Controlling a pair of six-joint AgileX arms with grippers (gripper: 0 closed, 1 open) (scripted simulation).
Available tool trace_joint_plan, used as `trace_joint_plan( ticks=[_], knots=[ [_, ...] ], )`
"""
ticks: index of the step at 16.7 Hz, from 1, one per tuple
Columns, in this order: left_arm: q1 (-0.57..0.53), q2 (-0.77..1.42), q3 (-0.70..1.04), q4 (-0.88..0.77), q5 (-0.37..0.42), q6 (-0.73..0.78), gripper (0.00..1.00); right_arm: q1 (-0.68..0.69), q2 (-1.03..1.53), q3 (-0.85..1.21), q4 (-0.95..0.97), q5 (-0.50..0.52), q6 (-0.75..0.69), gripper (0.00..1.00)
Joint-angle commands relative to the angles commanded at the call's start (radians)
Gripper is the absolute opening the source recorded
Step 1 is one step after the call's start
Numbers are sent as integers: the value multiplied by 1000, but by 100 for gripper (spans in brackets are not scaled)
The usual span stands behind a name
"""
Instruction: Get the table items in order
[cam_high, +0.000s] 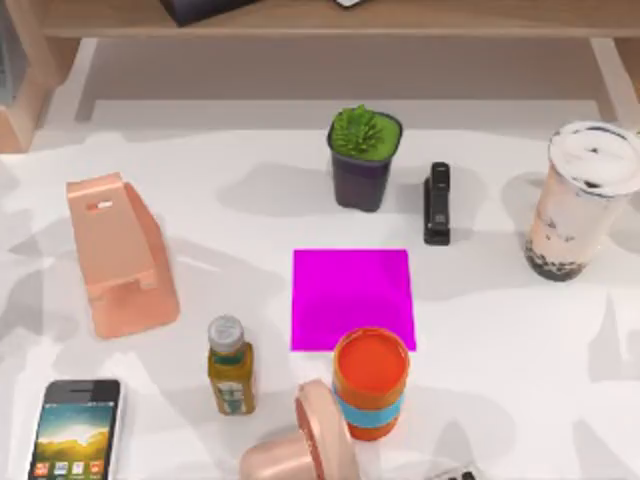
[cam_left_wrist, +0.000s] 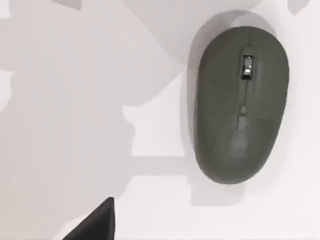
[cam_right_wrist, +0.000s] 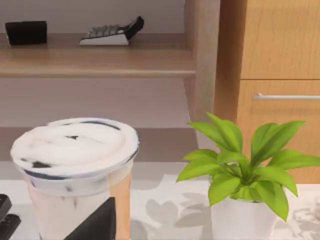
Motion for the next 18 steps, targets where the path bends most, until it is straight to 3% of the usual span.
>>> trace_joint_plan(
  ticks=[10,18],
  knots=[
    [4,50,17,-7,-1,54,100,0,0,0,0,0,0,100],
    [8,149,-168,282,0,59,100,0,0,0,0,0,0,100]
  ],
)
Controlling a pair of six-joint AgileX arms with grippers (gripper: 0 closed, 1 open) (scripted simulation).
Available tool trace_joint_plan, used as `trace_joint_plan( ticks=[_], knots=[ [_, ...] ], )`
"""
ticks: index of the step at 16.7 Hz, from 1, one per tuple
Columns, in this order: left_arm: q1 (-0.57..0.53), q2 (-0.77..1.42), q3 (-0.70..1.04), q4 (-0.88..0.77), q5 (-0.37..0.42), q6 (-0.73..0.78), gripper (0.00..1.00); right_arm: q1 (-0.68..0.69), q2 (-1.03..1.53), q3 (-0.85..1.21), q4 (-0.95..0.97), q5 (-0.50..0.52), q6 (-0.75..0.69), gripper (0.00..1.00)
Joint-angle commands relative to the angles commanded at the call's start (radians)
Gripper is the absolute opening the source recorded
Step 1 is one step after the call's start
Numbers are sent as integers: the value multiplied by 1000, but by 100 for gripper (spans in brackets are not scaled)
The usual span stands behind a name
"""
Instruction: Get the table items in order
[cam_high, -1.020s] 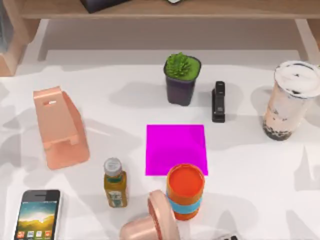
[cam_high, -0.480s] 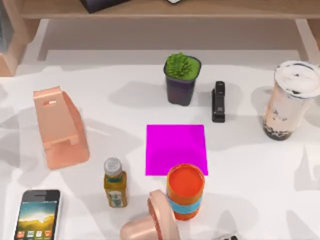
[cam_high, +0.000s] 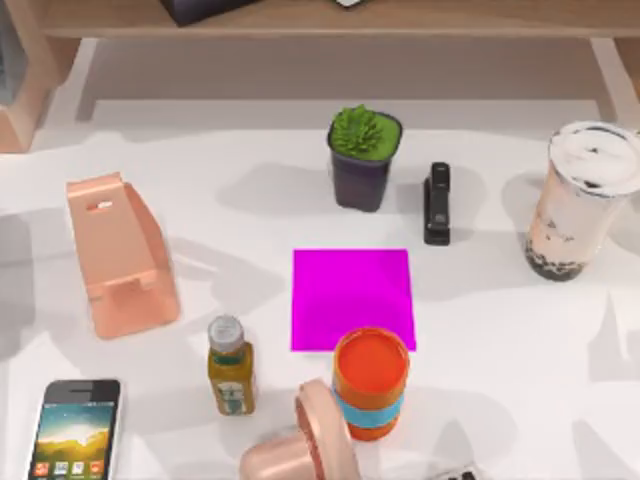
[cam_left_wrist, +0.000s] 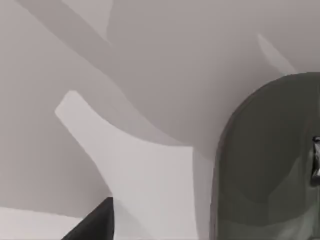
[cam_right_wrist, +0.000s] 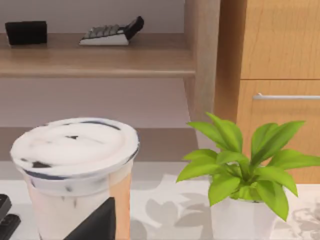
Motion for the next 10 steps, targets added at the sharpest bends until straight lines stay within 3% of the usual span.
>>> trace_joint_plan(
  ticks=[4,10],
  knots=[
    [0,4,-6,8,0,0,100,0,0,0,0,0,0,100],
    [0,4,-6,8,0,0,55,0,0,0,0,0,0,100]
  ],
)
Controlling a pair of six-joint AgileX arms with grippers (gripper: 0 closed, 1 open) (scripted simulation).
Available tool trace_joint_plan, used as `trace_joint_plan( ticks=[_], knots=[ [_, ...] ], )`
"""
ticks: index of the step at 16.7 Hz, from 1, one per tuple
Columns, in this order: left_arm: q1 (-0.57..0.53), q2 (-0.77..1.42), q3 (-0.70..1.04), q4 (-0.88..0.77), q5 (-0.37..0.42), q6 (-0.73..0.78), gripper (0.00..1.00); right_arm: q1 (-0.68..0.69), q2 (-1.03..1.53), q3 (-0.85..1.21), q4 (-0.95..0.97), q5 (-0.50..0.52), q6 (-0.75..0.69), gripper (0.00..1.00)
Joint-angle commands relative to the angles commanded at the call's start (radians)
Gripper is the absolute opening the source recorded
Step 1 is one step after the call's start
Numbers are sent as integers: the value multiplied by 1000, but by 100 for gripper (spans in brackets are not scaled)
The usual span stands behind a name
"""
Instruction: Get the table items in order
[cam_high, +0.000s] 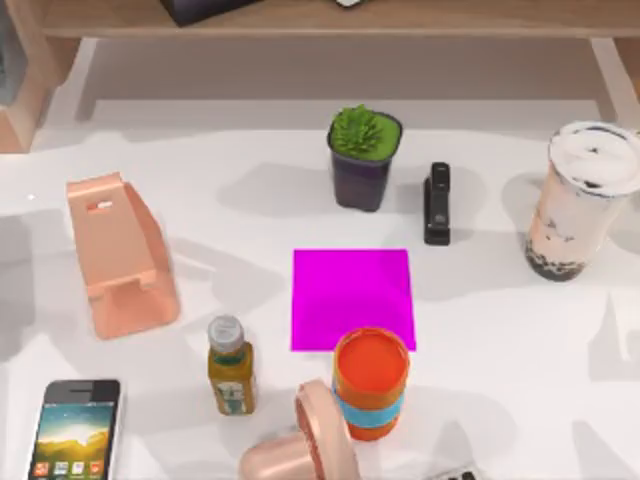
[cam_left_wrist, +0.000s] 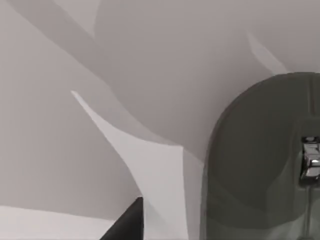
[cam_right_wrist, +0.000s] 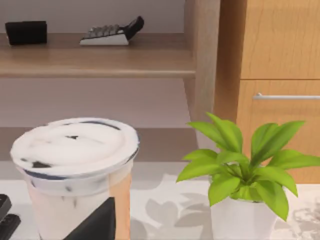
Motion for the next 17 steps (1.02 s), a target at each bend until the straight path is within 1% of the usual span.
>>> trace_joint_plan(
  ticks=[7,8,15,17],
  knots=[
    [0,0,0,0,0,0,2,0,0,0,0,0,0,100],
    [0,0,0,0,0,0,0,0,0,0,0,0,0,100],
    [0,0,0,0,0,0,0,0,0,0,0,0,0,100],
    [0,-19,3,-13,-12,-7,0,0,0,0,0,0,0,100]
  ],
)
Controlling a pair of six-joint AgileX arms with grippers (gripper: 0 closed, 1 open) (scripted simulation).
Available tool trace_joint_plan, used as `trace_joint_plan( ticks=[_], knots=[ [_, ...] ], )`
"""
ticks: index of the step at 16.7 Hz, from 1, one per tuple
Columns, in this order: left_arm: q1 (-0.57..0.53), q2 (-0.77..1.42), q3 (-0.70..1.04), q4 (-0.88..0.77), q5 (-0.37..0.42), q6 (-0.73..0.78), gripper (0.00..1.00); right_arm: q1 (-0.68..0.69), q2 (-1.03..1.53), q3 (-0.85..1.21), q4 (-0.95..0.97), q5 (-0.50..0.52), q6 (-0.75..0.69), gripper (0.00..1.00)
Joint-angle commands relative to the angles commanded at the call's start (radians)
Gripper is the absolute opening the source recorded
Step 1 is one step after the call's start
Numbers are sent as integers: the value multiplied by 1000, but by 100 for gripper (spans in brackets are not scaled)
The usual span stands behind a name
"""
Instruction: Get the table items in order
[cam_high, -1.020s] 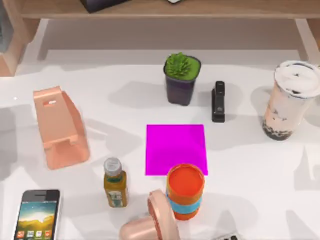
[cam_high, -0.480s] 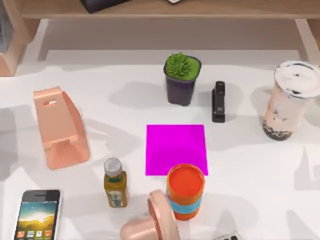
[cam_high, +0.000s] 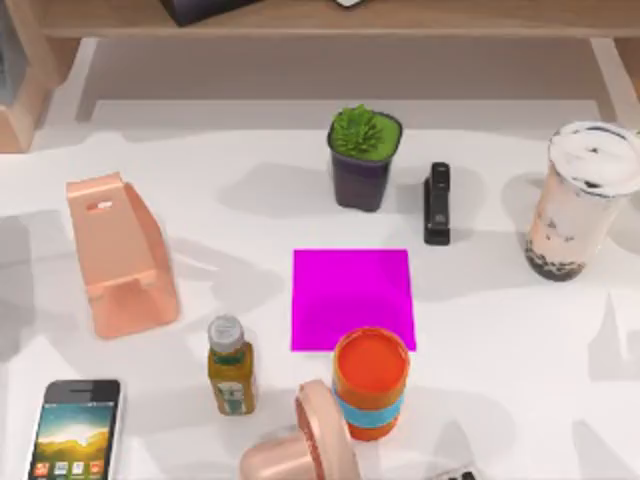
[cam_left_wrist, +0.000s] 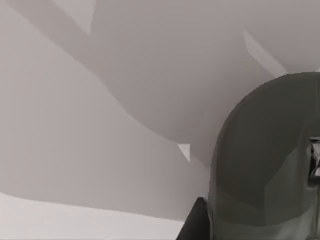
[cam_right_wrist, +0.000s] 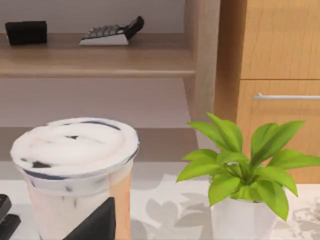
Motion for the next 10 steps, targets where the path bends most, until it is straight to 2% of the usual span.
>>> trace_joint_plan(
  ticks=[3,7,10],
  knots=[
    [2,-18,54,-68,-2,-1,0,0,0,0,0,0,0,100],
    [-6,-74,181,-266,-2,5,0,0,0,0,0,0,0,100],
    [-4,-103,244,-348,-1,-2,0,0,0,0,0,0,0,100]
  ],
)
